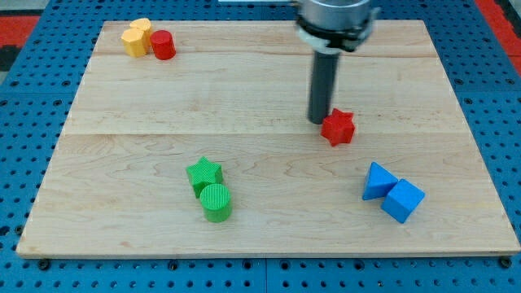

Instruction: Push the green star towards the blue triangle

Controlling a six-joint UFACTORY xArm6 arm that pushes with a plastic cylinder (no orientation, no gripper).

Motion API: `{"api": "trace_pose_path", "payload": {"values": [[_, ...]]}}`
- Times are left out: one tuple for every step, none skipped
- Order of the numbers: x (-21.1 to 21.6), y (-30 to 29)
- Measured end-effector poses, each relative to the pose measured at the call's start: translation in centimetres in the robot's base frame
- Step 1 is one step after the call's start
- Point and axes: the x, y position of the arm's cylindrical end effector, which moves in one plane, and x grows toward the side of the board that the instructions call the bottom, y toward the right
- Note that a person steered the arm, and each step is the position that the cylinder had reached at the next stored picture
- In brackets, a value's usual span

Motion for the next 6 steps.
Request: {"api": "trace_pose_path", "payload": {"values": [[0.9, 1.2], [4.0, 2.8], [5.3, 2.6], [0.6, -4.1], [0.6, -16.1], [5.7, -22.6]]}}
